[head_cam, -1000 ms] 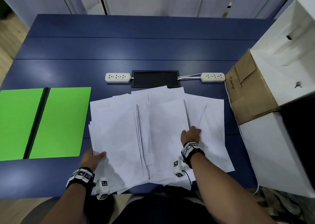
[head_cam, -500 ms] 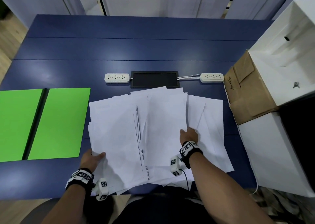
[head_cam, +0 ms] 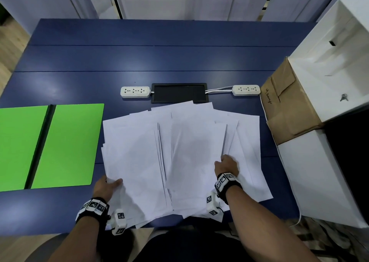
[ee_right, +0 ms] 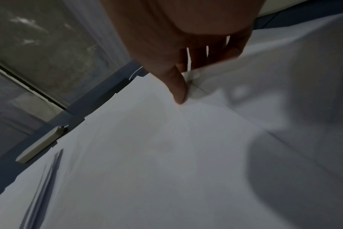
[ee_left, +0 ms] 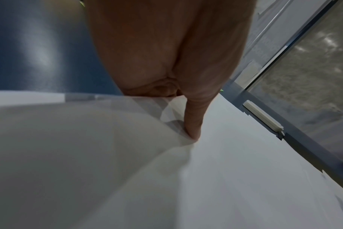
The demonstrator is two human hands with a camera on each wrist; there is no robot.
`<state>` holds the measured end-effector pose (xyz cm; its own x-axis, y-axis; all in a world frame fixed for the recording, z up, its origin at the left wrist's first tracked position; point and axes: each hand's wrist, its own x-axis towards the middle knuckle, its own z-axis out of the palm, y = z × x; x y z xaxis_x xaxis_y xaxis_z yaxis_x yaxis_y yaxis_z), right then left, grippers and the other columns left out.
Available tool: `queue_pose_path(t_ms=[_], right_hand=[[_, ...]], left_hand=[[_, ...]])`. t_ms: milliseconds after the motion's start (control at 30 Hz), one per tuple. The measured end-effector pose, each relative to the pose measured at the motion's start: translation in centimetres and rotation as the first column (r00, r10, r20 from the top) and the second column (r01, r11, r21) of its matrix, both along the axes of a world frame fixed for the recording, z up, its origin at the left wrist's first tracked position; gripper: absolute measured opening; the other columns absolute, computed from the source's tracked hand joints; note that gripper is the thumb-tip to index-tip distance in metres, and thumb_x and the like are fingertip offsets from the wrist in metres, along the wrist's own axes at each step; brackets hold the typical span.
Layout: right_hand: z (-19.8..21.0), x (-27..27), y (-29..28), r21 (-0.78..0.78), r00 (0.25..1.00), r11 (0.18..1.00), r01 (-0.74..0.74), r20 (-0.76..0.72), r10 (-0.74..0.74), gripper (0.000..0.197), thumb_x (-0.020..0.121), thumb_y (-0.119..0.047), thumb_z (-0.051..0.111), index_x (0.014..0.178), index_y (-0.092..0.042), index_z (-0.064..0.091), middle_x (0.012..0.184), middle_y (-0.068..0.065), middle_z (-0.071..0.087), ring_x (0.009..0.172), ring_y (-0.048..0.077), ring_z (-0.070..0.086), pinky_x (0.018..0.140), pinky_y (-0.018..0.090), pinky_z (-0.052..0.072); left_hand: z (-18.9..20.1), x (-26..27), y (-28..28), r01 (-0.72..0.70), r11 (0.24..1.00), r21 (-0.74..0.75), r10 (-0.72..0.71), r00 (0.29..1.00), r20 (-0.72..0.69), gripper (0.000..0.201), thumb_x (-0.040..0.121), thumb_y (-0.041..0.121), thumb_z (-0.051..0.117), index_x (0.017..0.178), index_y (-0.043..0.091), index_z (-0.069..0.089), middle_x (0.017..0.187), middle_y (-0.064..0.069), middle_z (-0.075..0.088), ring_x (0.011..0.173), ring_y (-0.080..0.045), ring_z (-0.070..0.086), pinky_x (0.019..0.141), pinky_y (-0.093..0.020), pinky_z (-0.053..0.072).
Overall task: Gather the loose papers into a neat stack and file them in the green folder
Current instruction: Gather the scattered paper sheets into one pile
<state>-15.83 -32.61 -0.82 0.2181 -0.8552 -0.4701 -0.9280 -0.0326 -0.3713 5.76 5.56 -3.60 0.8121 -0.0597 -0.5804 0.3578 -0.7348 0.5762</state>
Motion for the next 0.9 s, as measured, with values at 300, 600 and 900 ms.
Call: queue_pose_path(t_ms=[300, 600, 900], right_hand=[[1.1, 0.8, -3.3, 0.058, 0.959, 0.964, 0.259, 0.102, -0.263, 0.040, 0.095, -0.009, 0.048, 0.133, 0.004, 0.046, 0.138, 0.025, 0.049, 0.121, 0.042, 0.055, 0.094, 0.043, 0.047], [0.9, 1.9, -5.6, 0.156, 0.848, 0.904, 0.397, 0.314, -0.427, 0.021, 0.085, 0.000, 0.054, 0.102, -0.011, 0.060, 0.093, 0.008, 0.061, 0.078, 0.027, 0.058, 0.061, 0.025, 0.043], [3.1, 2.0, -6.6, 0.060, 0.864, 0.934, 0.352, 0.362, -0.349, 0.015, 0.090, -0.009, 0.061, 0.104, -0.004, 0.061, 0.111, 0.017, 0.069, 0.097, 0.035, 0.066, 0.073, 0.031, 0.044]], left_hand=[[-0.5, -0.1, 0.2, -0.009, 0.999, -0.037, 0.009, 1.000, -0.002, 0.035, 0.084, 0.010, 0.077, 0.115, -0.002, 0.065, 0.107, -0.022, 0.072, 0.094, -0.033, 0.067, 0.082, -0.041, 0.053], [-1.2, 0.0, 0.6, -0.003, 0.999, -0.033, 0.003, 1.000, -0.001, 0.037, 0.084, 0.014, 0.078, 0.115, 0.000, 0.066, 0.108, -0.018, 0.073, 0.096, -0.034, 0.068, 0.087, -0.046, 0.055], [-1.3, 0.2, 0.4, -0.015, 1.000, -0.021, 0.014, 1.000, -0.011, 0.038, 0.083, 0.012, 0.079, 0.115, -0.002, 0.065, 0.108, -0.022, 0.072, 0.094, -0.035, 0.068, 0.084, -0.043, 0.054]])
